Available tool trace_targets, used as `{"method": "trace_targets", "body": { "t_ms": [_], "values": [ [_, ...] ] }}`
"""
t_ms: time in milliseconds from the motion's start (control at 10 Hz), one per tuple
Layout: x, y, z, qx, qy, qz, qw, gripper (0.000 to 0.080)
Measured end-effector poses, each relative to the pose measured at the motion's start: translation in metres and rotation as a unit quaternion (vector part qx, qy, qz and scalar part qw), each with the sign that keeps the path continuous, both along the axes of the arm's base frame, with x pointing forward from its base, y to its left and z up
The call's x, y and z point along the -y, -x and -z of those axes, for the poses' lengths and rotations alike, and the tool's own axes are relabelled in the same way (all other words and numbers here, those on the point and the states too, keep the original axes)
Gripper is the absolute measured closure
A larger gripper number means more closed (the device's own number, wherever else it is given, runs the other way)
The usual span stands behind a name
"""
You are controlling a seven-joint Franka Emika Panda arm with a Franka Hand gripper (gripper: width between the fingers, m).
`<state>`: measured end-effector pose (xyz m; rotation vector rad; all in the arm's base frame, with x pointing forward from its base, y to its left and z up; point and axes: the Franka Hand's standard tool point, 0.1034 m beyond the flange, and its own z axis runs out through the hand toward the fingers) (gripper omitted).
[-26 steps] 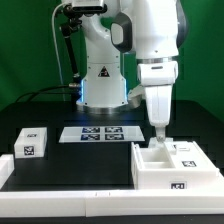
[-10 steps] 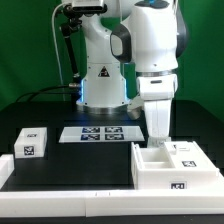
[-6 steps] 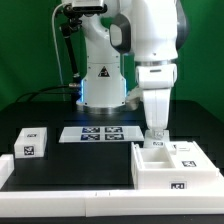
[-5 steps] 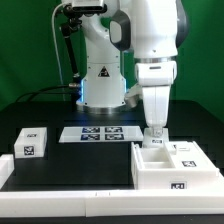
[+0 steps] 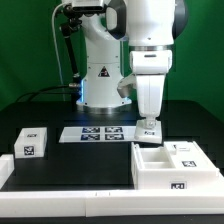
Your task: Assemble cabinet
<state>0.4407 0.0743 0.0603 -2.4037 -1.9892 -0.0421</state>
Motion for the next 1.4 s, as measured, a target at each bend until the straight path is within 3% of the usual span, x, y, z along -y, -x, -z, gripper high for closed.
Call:
{"method": "trace_targets", "body": {
  "t_ms": [600, 1400],
  "values": [
    [0.001, -0.02, 0.001, 0.0, -0.003, 0.004, 1.0, 0.0731],
    [0.003, -0.019, 0.002, -0.01, 0.0, -0.038, 0.999, 0.0731]
  ]
}}
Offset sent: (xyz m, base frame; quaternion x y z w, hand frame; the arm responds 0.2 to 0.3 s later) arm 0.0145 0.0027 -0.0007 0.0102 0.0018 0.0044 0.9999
